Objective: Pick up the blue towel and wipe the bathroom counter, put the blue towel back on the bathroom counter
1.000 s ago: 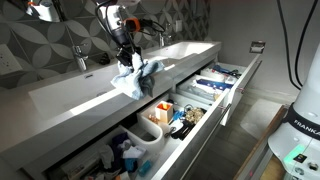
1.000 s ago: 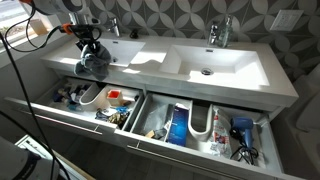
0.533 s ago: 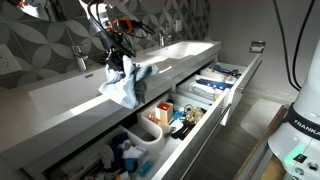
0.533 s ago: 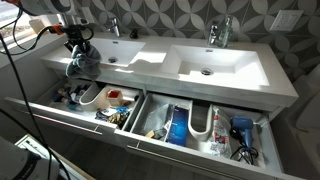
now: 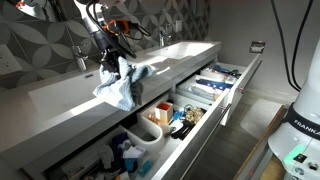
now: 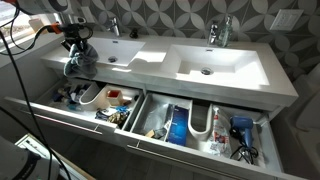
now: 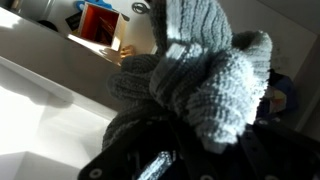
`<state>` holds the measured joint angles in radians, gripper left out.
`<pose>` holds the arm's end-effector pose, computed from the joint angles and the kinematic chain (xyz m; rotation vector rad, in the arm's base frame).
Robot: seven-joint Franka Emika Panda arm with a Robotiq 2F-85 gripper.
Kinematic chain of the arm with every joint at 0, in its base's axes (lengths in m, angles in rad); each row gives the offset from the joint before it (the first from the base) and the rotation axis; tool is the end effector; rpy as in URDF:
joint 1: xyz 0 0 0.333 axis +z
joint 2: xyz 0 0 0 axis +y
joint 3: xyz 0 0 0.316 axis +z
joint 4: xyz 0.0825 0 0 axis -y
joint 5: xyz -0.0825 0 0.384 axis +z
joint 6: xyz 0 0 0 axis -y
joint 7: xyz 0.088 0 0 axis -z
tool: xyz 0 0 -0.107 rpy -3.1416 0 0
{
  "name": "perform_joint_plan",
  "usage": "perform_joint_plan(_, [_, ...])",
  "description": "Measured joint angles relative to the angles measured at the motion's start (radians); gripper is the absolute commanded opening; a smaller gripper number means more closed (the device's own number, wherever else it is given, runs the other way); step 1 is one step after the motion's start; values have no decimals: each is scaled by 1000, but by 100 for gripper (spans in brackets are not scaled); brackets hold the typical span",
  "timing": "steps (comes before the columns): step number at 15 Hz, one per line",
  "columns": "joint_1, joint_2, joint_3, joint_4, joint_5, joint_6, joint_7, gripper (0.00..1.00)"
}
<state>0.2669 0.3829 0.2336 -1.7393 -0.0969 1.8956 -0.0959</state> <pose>0.5585 0.2844 0.3459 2.9294 0.9551 -0.3256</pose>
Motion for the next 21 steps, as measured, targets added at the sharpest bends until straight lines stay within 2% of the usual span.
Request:
perform_joint_plan(7, [150,163,80,214,-3,22,-73,7])
perform_joint_plan(12, [242,277,86,378,-34,48,-124,7])
perform_joint_plan(16, [245,342,110,468,-8,53,-201,7])
perform_joint_plan(21, [186,348,122,469,72,-23,-257,7])
